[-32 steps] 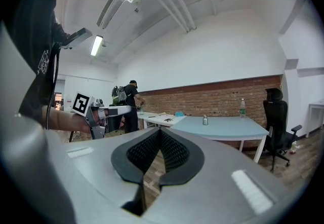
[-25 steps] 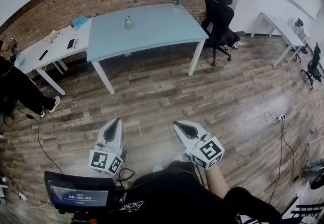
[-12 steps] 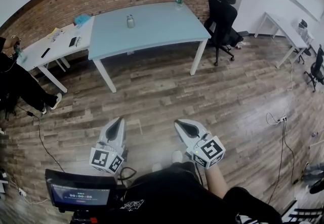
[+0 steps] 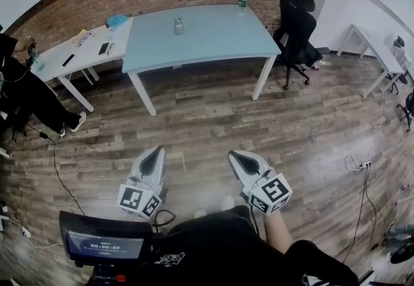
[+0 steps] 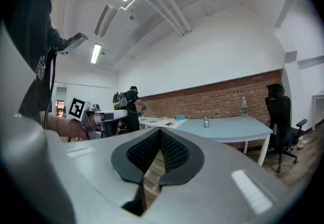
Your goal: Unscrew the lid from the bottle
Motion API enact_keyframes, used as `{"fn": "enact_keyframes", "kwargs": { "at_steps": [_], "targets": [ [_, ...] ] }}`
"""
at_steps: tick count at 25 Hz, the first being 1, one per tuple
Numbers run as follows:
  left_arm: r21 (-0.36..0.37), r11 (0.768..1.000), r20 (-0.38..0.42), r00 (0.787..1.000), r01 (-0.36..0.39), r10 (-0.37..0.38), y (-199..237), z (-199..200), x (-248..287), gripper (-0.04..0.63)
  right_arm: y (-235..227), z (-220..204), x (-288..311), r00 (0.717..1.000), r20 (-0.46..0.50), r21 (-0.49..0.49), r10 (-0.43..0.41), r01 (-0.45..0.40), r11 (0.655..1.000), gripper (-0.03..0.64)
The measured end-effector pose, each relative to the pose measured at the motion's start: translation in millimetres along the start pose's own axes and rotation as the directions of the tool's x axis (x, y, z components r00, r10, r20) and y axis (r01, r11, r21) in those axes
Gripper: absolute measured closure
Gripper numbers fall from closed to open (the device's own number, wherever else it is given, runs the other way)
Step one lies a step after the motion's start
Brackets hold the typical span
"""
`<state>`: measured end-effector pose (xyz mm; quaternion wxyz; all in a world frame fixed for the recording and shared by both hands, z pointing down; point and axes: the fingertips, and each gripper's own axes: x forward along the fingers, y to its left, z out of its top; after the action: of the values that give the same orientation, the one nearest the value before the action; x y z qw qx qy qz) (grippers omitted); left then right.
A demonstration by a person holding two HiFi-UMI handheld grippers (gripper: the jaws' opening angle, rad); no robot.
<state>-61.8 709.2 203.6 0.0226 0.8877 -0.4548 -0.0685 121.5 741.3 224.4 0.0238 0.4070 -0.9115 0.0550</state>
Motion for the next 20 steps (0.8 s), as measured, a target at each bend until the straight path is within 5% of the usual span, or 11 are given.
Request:
{"fn": "enact_keyframes", "kwargs": {
  "at_steps": [20],
  "targets": [
    [0.031, 0.995, 0.014, 0.995, -0.098, 0.098, 8.2, 0.9, 49.1, 0.597, -62.8, 14.8, 21.4, 1.0, 0.018, -0.023, 0.0, 0.0, 1.0, 0.615]
  ]
}}
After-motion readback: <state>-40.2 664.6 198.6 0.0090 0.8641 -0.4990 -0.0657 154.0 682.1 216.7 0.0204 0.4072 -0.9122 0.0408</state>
